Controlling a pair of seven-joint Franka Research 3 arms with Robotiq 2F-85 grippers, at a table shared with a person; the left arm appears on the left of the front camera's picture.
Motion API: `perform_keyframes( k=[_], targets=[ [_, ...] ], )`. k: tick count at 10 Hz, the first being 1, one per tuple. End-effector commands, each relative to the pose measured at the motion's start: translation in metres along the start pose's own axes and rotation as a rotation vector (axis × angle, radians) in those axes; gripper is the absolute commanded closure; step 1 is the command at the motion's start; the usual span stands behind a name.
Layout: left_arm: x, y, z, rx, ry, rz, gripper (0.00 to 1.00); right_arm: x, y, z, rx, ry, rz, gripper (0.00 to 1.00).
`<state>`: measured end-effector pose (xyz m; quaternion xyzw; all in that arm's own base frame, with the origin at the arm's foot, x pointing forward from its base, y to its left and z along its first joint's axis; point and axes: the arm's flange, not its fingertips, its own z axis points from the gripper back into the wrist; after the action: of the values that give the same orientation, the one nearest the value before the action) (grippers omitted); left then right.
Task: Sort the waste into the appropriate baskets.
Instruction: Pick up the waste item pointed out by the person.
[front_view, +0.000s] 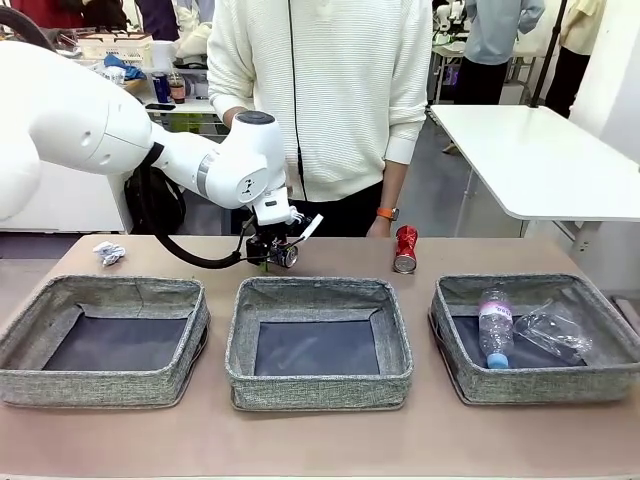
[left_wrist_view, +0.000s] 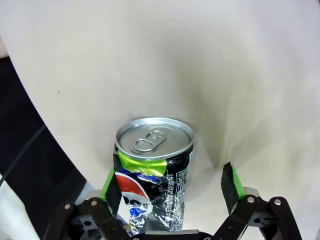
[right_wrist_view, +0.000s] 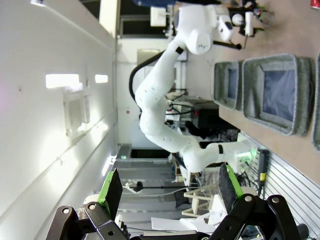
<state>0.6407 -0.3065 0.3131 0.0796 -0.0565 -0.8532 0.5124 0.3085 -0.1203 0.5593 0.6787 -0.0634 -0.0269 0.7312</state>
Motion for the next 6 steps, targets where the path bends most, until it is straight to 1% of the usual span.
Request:
perform_keyframes(
  k=[1, 2, 3, 4, 5, 6],
  targets=[
    [-0.0028, 0.0044, 0.0014, -0.009, 0.015, 0.018, 0.00, -0.0026, -0.0006, 0.0008, -0.007, 0.012, 0.015, 0.00],
    [-0.0021, 0.0042, 0.0014, -0.004, 0.010, 0.014, 0.00, -0.0026, -0.0006, 0.0008, -0.007, 0.012, 0.015, 0.00],
    [-0.0017, 0.0041, 0.0018, -0.002, 0.020, 0.009, 0.60, -0.0026, -0.0006, 0.0008, -0.007, 0.012, 0.015, 0.00],
    [-0.0014, 0.0040, 0.0019, -0.001, 0.018, 0.007, 0.60, -0.0026, -0.0006, 0.0008, -0.007, 0.012, 0.015, 0.00],
    [-0.0012, 0.0042, 0.0021, 0.000, 0.013, 0.008, 1.00, -0.0026, -0.0006, 0.0008, -0.007, 0.012, 0.015, 0.00],
    [-0.0009, 0.0041, 0.0021, 0.003, 0.013, 0.009, 0.65, -0.0026, -0.0006, 0.0008, -0.007, 0.012, 0.015, 0.00]
  ],
)
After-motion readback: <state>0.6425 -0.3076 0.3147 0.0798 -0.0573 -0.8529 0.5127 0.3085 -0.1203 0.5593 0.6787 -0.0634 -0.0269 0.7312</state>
